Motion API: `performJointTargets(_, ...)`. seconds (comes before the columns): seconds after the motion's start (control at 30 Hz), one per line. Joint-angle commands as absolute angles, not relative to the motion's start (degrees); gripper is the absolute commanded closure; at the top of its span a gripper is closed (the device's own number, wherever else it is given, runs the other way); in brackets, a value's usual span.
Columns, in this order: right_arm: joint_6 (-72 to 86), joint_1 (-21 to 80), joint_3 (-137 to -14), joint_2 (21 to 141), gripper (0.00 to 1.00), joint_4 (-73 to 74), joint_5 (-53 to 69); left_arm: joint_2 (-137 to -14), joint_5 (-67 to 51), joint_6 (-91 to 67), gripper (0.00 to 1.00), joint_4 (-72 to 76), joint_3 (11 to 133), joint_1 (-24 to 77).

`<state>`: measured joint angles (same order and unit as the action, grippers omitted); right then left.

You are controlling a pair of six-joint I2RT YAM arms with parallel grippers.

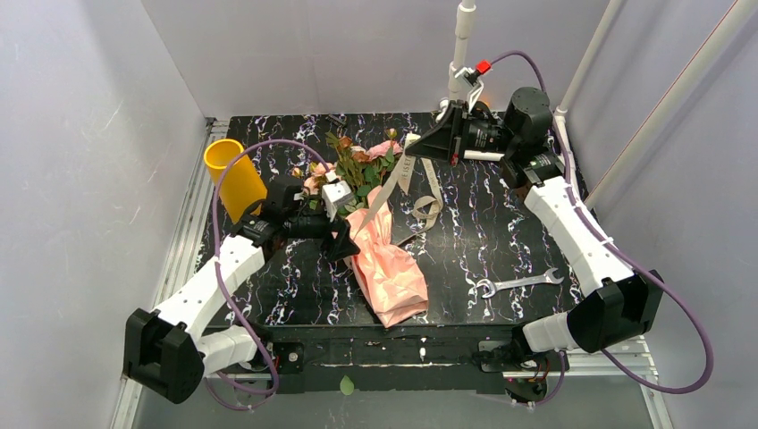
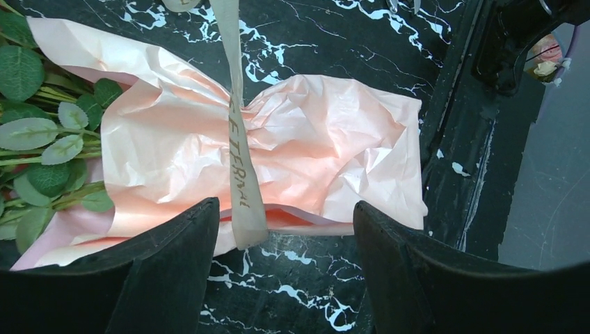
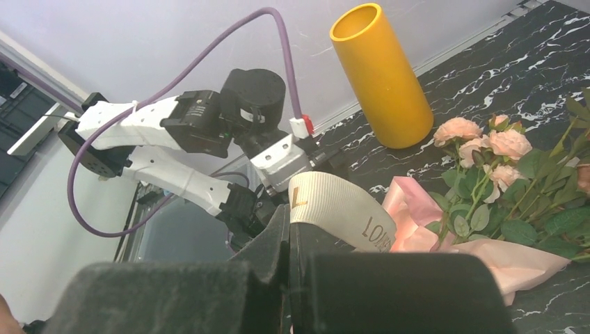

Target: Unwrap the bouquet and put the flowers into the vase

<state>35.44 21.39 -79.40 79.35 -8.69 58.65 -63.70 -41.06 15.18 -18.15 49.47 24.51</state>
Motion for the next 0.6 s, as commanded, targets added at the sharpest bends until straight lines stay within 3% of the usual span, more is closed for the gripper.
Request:
performJointTargets(0.0, 34.44, 20.98, -82.91, 77.79, 0.99, -10.09, 59.19, -65.73, -41.15, 12.68, 0.32, -13.47, 48.77, 25.85)
performJointTargets(0.3, 37.21, 20.92, -84.01, 76.83, 0.99, -12.57, 59.92, -68.75, -32.64, 8.95, 0.54, -7.35, 48.33, 26.72)
performJointTargets(0.47, 36.31, 20.76, -84.05, 75.53, 0.99, -11.92, 59.77, -70.29, -30.54, 8.65, 0.6, -6.74, 48.71, 27.04)
performJointTargets(0.57, 34.54, 20.53, -84.68, 75.33, 0.99, -9.97, 59.45, -70.36, -30.87, 8.41, 0.92, -8.18, 49.5, 27.24)
